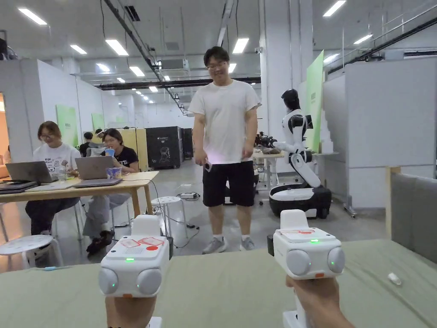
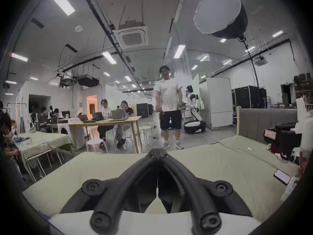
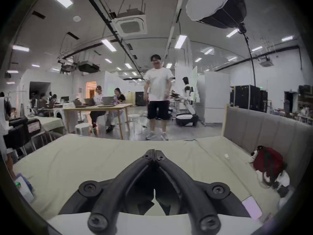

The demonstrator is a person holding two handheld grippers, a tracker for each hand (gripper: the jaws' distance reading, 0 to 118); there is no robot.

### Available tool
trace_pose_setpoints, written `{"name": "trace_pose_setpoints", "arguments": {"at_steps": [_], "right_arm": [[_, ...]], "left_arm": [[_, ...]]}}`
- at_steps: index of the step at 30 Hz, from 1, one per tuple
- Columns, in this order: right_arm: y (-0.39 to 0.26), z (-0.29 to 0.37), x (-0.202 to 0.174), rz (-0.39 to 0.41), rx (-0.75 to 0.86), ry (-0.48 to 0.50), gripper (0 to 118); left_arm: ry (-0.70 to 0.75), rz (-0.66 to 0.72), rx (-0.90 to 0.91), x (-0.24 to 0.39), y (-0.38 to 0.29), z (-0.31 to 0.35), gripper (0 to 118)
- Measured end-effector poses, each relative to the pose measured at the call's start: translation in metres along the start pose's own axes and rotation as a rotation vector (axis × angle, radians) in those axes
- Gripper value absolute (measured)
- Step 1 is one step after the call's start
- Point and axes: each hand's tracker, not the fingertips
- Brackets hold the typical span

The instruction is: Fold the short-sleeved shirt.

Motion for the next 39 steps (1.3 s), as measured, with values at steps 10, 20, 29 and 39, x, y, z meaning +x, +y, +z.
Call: {"name": "trace_pose_setpoints", "arguments": {"at_steps": [10,20,29,39], "right_arm": [[-0.006,0.017,0.021,0.02,0.102,-0.012,0],[-0.008,0.016,0.005,0.035,0.091,0.053,58],[-0.016,0.005,0.001,0.009,0.11,0.007,118],[-0.018,-0.003,0.002,0.016,0.093,0.017,118]], "left_arm": [[-0.008,0.032,-0.005,0.04,-0.004,-0.009,0],[0.01,0.053,-0.036,0.033,-0.007,-0.009,77],[0.015,0.042,-0.034,0.026,-0.006,-0.015,118],[0.01,0.042,-0.057,0.027,-0.011,-0.017,118]]}}
